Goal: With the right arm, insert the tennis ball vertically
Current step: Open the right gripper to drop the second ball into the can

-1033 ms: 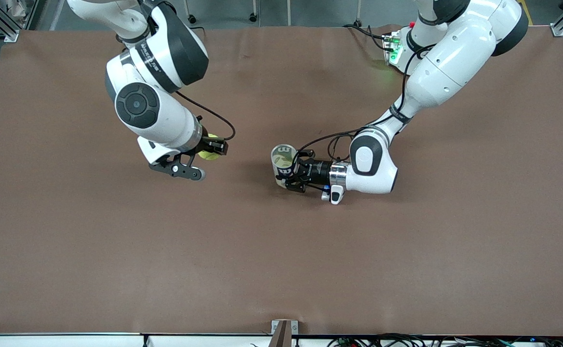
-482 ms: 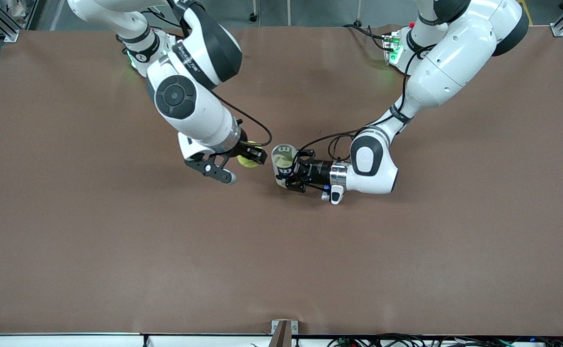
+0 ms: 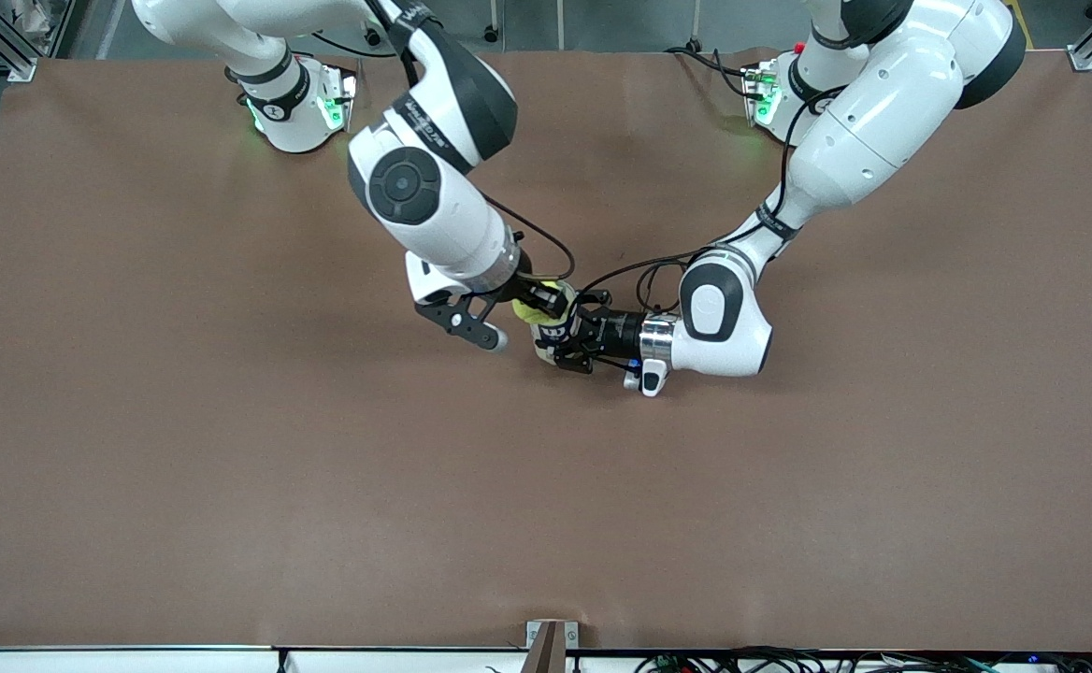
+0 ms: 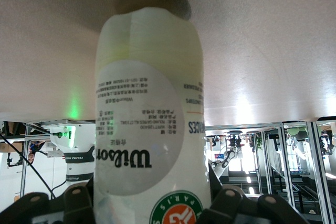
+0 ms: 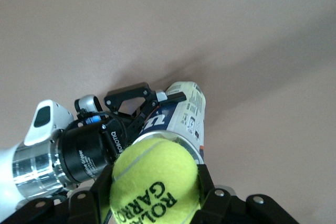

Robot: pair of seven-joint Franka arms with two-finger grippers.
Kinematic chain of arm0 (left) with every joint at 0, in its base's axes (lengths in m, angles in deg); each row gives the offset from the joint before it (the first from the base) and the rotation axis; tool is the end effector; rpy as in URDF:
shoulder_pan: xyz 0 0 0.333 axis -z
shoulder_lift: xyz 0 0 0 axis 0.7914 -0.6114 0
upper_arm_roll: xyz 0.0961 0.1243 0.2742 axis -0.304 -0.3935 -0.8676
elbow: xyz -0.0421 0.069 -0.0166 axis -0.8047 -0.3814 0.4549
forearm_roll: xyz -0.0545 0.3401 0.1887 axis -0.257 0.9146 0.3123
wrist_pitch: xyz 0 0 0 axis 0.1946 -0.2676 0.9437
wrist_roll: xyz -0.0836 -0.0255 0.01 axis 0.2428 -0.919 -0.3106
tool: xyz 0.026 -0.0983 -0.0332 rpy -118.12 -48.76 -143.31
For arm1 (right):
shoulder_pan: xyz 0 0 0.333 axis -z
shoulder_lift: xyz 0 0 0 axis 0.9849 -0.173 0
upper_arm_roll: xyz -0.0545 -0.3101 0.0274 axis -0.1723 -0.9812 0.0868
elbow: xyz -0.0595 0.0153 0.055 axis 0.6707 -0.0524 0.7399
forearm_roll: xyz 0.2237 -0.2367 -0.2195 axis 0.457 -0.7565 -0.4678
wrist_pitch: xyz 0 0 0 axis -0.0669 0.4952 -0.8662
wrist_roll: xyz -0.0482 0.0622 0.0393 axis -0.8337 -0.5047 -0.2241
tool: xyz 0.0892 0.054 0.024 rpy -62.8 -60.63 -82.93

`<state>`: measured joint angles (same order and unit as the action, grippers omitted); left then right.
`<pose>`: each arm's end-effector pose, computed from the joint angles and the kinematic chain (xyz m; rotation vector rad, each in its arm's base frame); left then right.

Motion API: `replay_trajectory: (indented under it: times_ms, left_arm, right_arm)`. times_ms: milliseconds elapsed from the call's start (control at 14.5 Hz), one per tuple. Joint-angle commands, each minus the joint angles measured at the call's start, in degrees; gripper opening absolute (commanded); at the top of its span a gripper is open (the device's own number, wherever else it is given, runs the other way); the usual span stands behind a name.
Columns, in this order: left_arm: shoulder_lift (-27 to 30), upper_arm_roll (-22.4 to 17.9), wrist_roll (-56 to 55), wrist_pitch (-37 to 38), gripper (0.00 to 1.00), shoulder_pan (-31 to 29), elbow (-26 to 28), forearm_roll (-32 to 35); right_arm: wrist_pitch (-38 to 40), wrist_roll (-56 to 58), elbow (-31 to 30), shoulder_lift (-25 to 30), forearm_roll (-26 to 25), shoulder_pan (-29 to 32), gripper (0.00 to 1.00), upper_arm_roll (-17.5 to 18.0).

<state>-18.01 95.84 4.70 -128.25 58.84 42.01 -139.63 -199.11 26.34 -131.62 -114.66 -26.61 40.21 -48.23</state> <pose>0.5369 -0.3868 0.1612 1.7118 1.2209 -1.1577 0.5397 0.4705 0.4190 -2.7785 0.7529 0.2414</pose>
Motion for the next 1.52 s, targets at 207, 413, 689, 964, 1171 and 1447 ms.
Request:
replay_trajectory:
  times_ms: [207, 413, 689, 964, 1171, 1447]
  left_arm:
    - [1.78, 0.15, -0.77, 0.88, 0.72, -0.56, 1.38, -0.43]
    - [1.78, 0.15, -0.77, 0.88, 0.72, -0.55, 1.29, -0.43]
    - [1.78, 0.15, -1.21, 0.88, 0.72, -0.56, 1.30, -0.08]
    - [1.78, 0.07, -1.47, 0.88, 0.72, -0.47, 1.29, -0.08]
    - [1.51, 0.07, -1.47, 0.79, 0.72, -0.12, 1.29, 0.01]
    - [1.34, -0.20, -1.56, 0.61, 0.72, 0.32, 1.03, 0.27]
  right_arm:
    - [0.04, -0.75, 1.32, -2.88, 1.15, -1.92, 0.38, -0.61]
    - [0.13, -0.66, 1.32, -2.88, 1.15, -1.92, 0.47, -0.69]
    - [0.65, -0.49, 1.41, -2.44, 0.89, -1.83, 1.00, -0.87]
    - [2.05, -0.31, 1.41, 0.01, 0.54, -1.22, 1.00, -1.05]
    - [12.49, 0.22, 1.41, 4.31, -1.74, 0.44, 1.00, -1.40]
    - [27.07, 5.91, 1.06, 11.08, -5.00, 6.23, 1.00, -1.31]
